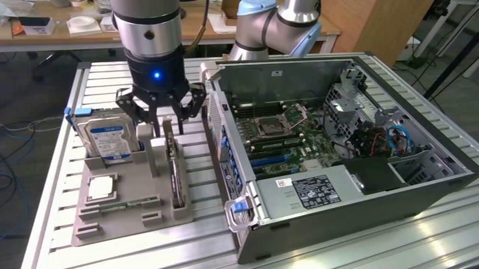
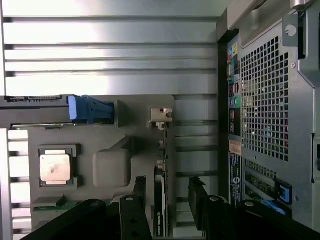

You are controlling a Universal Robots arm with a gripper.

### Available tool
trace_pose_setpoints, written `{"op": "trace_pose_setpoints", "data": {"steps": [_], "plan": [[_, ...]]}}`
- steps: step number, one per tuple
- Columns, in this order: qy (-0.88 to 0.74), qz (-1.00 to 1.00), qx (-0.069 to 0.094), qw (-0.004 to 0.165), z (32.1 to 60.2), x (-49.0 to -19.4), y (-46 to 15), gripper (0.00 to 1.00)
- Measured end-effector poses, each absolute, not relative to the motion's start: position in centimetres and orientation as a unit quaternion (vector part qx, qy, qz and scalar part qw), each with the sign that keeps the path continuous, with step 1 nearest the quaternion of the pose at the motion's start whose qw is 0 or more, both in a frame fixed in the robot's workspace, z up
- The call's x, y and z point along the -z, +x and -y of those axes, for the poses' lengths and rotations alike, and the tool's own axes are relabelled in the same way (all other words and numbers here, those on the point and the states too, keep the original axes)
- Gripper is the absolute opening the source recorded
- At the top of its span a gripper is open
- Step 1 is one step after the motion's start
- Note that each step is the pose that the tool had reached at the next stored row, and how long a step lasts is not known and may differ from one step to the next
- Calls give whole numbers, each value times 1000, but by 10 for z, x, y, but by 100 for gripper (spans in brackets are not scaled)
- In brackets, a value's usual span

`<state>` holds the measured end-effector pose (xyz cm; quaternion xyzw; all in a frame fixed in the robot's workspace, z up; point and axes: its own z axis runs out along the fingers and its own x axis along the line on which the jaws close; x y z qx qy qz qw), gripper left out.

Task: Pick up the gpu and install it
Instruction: 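Pick up the gpu and move the gpu toward the slot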

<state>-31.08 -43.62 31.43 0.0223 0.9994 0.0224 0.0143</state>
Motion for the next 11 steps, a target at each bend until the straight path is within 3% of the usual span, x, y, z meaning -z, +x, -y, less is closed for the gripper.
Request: {"op": "trace_pose_setpoints", "data": {"steps": [11], "plan": [[22,-999,-22,14,447,-302,-311,47]]}}
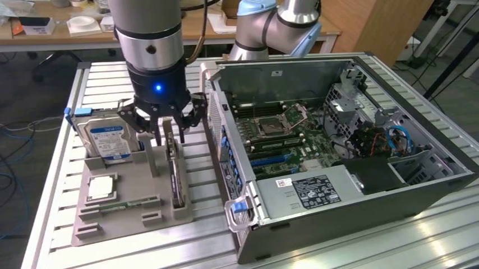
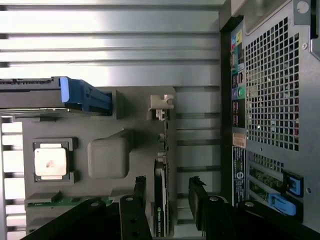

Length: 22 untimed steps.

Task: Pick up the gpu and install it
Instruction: 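Pick up the gpu and move the gpu toward the slot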

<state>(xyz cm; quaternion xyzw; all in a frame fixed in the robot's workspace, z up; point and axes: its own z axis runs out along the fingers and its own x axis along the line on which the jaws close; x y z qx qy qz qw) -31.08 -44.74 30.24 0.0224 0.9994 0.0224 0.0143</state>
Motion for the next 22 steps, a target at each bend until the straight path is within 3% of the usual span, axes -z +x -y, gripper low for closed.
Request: {"op": "trace_pose_setpoints", "data": {"steps": [22], "plan": [[22,-999,-22,15,457,-283,-311,47]]}}
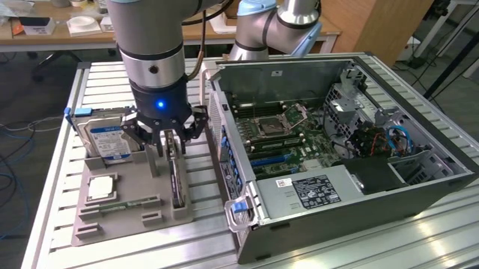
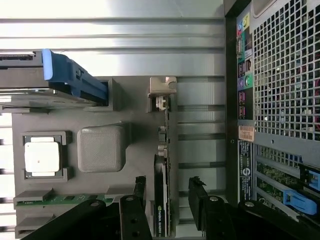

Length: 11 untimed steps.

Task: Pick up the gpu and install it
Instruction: 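Pick up the gpu and move the gpu toward the slot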

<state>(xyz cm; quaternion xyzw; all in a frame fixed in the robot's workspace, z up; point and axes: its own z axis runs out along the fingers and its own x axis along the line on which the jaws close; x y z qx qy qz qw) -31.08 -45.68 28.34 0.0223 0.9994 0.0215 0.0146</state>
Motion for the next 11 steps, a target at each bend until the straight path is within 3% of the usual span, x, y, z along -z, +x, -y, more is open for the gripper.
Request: {"op": "trace_pose_setpoints", "data": {"steps": [11], "plan": [[22,-999,-22,15,461,-273,-314,47]]}}
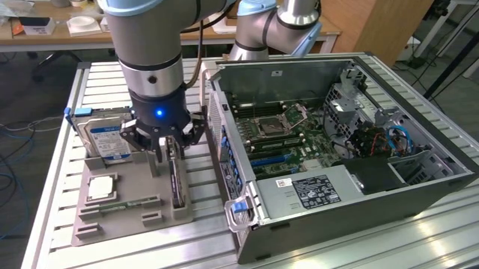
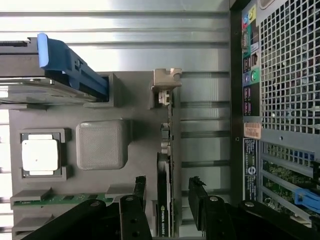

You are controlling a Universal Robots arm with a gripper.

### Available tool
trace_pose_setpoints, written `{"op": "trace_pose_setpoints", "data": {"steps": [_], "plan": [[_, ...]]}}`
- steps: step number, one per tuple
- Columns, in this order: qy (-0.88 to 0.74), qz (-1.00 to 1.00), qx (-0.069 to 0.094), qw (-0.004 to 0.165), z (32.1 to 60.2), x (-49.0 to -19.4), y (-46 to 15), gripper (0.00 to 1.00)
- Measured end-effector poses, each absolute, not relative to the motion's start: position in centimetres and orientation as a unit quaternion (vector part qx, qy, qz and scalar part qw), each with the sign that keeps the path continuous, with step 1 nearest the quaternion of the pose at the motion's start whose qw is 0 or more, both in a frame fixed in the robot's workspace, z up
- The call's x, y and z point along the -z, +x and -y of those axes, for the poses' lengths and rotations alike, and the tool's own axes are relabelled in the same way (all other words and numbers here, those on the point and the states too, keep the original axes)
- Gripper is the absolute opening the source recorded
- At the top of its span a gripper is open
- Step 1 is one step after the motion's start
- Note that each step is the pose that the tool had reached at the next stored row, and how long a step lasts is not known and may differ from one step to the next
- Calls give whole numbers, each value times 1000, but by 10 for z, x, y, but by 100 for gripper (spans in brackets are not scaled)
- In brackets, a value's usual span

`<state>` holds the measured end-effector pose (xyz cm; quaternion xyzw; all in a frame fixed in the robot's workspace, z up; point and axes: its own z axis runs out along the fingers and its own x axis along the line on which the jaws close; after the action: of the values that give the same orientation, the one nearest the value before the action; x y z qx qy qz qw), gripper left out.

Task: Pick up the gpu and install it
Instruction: 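Pick up the gpu and move the gpu toward the slot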

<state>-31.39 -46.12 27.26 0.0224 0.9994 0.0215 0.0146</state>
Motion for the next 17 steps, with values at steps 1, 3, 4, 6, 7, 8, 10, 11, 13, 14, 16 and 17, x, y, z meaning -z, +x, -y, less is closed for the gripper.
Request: {"op": "trace_pose_setpoints", "data": {"steps": [1,3,4,6,7,8,10,11,13,14,16,17], "plan": [[22,-999,-22,15,462,-271,-314,47],[22,-999,-22,15,462,-269,-314,47],[22,-999,-22,15,462,-268,-314,47],[22,-999,-21,15,462,-267,-314,47],[22,-999,-21,15,462,-267,-314,47],[22,-999,-21,15,462,-267,-314,47],[22,-999,-21,15,462,-267,-314,47],[22,-999,-21,15,462,-267,-314,47],[22,-999,-21,15,462,-267,-314,47],[22,-999,-21,15,462,-267,-314,47],[22,-999,-21,15,462,-266,-314,47],[22,-999,-21,15,462,-266,-314,47]]}}
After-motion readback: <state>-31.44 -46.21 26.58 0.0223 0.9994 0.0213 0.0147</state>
